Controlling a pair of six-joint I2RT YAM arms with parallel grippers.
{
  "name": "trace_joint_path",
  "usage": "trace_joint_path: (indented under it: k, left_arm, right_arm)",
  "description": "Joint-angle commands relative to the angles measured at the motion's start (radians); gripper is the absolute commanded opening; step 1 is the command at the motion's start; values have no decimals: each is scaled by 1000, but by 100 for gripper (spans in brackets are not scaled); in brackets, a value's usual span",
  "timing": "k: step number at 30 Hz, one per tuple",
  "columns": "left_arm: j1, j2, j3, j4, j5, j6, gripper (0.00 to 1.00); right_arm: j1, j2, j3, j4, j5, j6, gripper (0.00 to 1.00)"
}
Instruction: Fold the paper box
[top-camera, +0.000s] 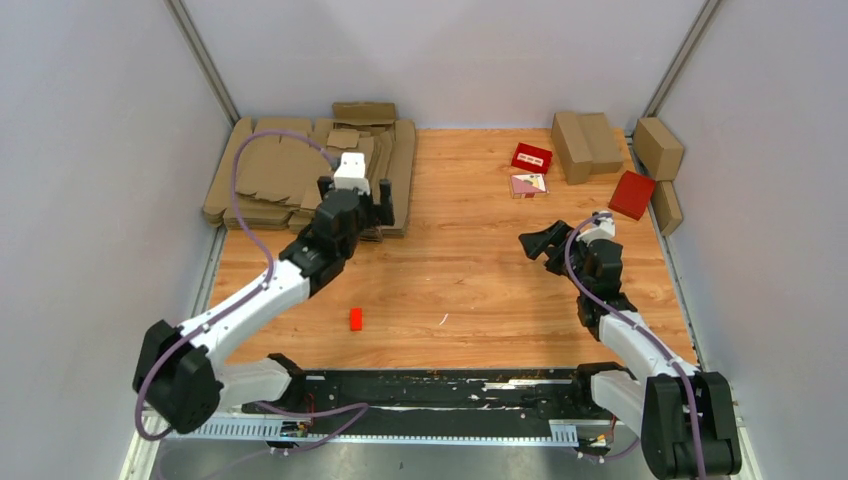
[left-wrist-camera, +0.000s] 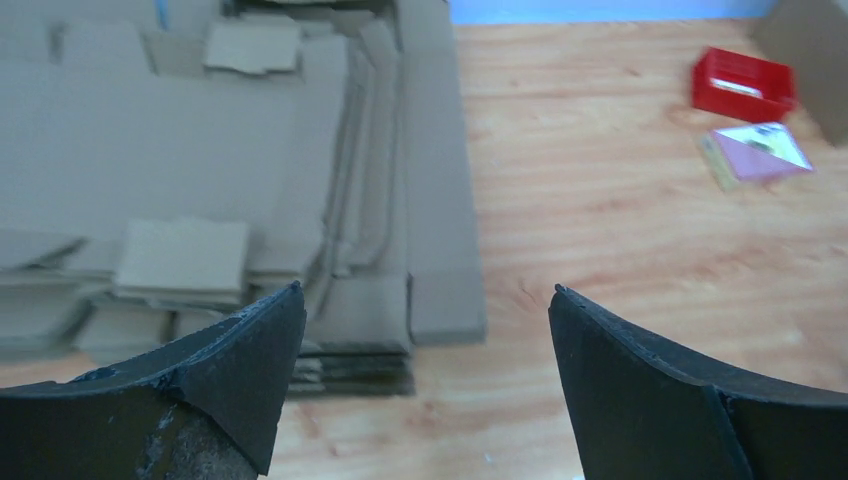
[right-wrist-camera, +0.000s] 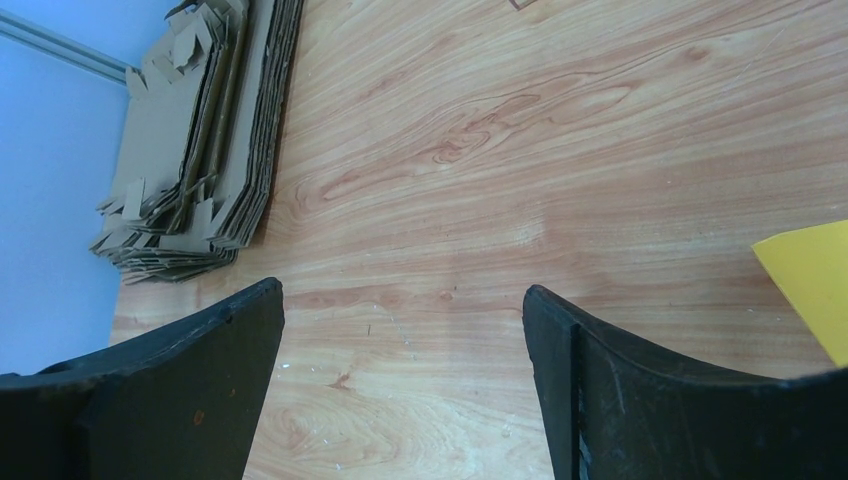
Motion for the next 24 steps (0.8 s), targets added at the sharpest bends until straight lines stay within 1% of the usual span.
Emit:
trace_joint_path:
  k: [1, 5, 7, 9, 12, 15, 16, 18, 20, 23, 24]
  left_arm:
    - [16, 184, 208, -235, -201, 139, 97]
    - [42, 374, 395, -331, -272, 211, 92]
    - [68, 470, 499, -399, -280, 228, 86]
    - [106, 550, 592, -451, -245, 235, 82]
    - [140, 650, 708, -490, -196, 255, 82]
    - [160, 751, 817, -540, -192, 277, 79]
    - [167, 788, 855, -559, -187, 277, 76]
    - [183, 864, 919, -603, -151, 278, 68]
    - [197, 920, 971, -629, -138, 275, 64]
    - [203, 972, 1015, -648, -141, 278, 64]
    - [204, 984, 1022, -650, -132, 300, 64]
  right_arm:
    - [15, 15, 37, 45, 13, -24, 89]
    - [22, 39, 47, 42, 12, -30, 89]
    - [25, 47, 52, 44, 11, -30, 89]
    - [28, 55, 56, 45, 11, -31, 88]
    - [35, 63, 62, 47, 7, -34, 88]
    - [49, 71, 69, 48, 9, -44, 87]
    - [54, 74, 72, 48, 15, -50, 86]
    - [64, 83, 79, 45, 26, -60, 86]
    - [70, 94, 86, 44, 29, -68, 86]
    - [72, 106, 94, 34, 32, -72, 86]
    - [73, 107, 94, 33, 30, -73, 86]
